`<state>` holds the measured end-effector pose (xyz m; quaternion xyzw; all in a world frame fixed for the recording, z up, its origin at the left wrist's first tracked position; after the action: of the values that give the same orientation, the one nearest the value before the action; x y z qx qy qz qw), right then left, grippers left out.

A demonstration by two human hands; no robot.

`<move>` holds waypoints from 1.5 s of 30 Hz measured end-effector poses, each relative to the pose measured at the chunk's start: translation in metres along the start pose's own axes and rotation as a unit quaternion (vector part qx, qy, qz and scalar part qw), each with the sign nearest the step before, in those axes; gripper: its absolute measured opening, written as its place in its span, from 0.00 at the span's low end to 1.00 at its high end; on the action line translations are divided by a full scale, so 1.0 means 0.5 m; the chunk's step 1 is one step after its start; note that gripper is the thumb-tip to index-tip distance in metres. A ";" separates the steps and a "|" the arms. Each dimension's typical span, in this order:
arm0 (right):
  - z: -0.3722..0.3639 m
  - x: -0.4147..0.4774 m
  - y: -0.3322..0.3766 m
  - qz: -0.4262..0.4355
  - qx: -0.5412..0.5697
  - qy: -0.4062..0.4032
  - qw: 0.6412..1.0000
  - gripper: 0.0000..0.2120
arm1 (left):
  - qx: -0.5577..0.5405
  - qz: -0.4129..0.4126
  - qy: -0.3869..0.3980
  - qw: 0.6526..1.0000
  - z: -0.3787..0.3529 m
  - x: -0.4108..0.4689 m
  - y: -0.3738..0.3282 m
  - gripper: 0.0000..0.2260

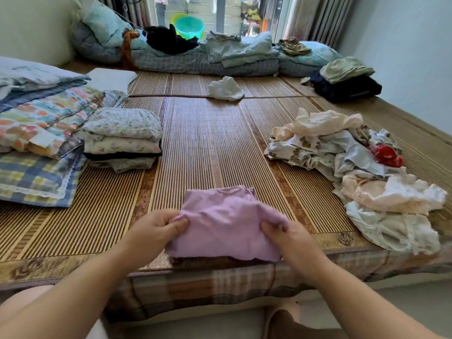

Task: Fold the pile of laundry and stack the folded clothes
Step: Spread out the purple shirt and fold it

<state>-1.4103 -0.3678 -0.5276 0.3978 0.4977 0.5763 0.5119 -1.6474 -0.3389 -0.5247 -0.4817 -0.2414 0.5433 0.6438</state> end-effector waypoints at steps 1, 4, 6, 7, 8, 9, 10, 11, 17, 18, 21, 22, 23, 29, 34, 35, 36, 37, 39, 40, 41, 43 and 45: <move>0.011 0.026 0.003 -0.024 -0.033 -0.030 0.999 0.13 | 0.002 0.009 -0.025 1.000 0.013 0.017 -0.006 0.18; 0.042 0.106 0.010 -0.078 -0.079 -0.110 0.988 0.22 | 0.019 0.037 -0.112 0.993 0.053 0.090 -0.022 0.14; 0.049 0.158 0.008 -0.098 -0.115 -0.130 0.980 0.20 | 0.021 0.055 -0.156 0.986 0.069 0.135 -0.027 0.09; 0.052 0.177 0.008 -0.106 -0.149 -0.134 0.974 0.16 | 0.030 0.080 -0.165 0.983 0.069 0.150 -0.020 0.11; 0.053 0.196 0.002 -0.117 -0.188 -0.131 0.966 0.17 | 0.045 0.115 -0.158 0.980 0.065 0.165 -0.002 0.17; 0.049 0.208 -0.010 -0.134 -0.228 -0.120 0.957 0.24 | 0.070 0.155 -0.142 0.975 0.057 0.176 0.023 0.23; 0.045 0.215 -0.023 -0.152 -0.264 -0.104 0.947 0.33 | 0.111 0.191 -0.124 0.967 0.048 0.182 0.048 0.29; 0.039 0.218 -0.037 -0.165 -0.288 -0.089 0.939 0.39 | 0.152 0.218 -0.111 0.958 0.043 0.185 0.069 0.33; 0.010 0.225 -0.076 -0.143 -0.394 -0.042 0.907 0.35 | 0.168 0.220 -0.052 0.959 -0.007 0.183 0.075 0.42; 0.005 0.224 -0.074 -0.138 -0.395 -0.031 0.908 0.34 | 0.165 0.220 -0.036 0.961 -0.015 0.181 0.072 0.43; -0.002 0.216 -0.071 -0.132 -0.383 0.001 0.914 0.33 | 0.096 0.219 -0.022 0.971 -0.016 0.172 0.065 0.41; 0.000 0.212 -0.069 -0.126 -0.368 0.005 0.921 0.34 | 0.058 0.213 -0.014 0.975 -0.018 0.165 0.065 0.39; 0.002 0.208 -0.066 -0.122 -0.344 0.007 0.931 0.34 | 0.014 0.204 0.001 0.979 -0.023 0.156 0.064 0.38; -0.013 0.171 -0.086 -0.181 -0.290 0.098 0.934 0.48 | -0.166 0.184 0.018 0.969 -0.030 0.117 0.069 0.35; -0.026 0.172 -0.093 -0.172 -0.304 0.083 0.933 0.44 | -0.075 0.192 0.063 0.976 -0.042 0.101 0.076 0.28; -0.029 0.174 -0.090 -0.165 -0.304 0.087 0.934 0.44 | -0.049 0.190 0.065 0.978 -0.041 0.102 0.075 0.29; -0.032 0.176 -0.087 -0.157 -0.302 0.091 0.936 0.44 | -0.023 0.185 0.061 0.980 -0.039 0.102 0.070 0.30; -0.034 0.175 -0.082 -0.152 -0.296 0.092 0.938 0.44 | -0.004 0.177 0.053 0.983 -0.036 0.102 0.065 0.31; -0.041 0.182 -0.060 -0.133 -0.271 0.092 0.949 0.42 | 0.005 0.147 0.027 0.989 -0.020 0.107 0.052 0.33; -0.046 0.190 -0.043 -0.119 -0.256 0.093 0.955 0.41 | -0.007 0.133 0.011 0.991 -0.003 0.111 0.046 0.34; -0.051 0.203 -0.021 -0.102 -0.242 0.092 0.961 0.40 | -0.022 0.117 -0.005 0.993 0.021 0.115 0.037 0.35; -0.063 0.240 0.038 -0.056 -0.218 0.087 0.971 0.38 | -0.037 0.079 -0.041 0.995 0.087 0.127 0.013 0.35; -0.087 0.296 0.108 -0.008 -0.179 0.086 0.980 0.36 | -0.052 0.029 -0.086 0.995 0.176 0.144 -0.020 0.35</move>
<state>-1.4867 -0.2279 -0.4907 0.2444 0.4317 0.6839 0.5349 -1.6952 -0.2397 -0.4942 -0.4732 -0.3094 0.5879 0.5785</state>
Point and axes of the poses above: each hand's wrist, its own x-axis towards the middle knuckle, its own z-axis out of the back of the hand, y = z × x, the point moved 9 cm from there along x, towards the middle knuckle, and after that the axes turned 6 degrees about z, right-handed, at the moved point
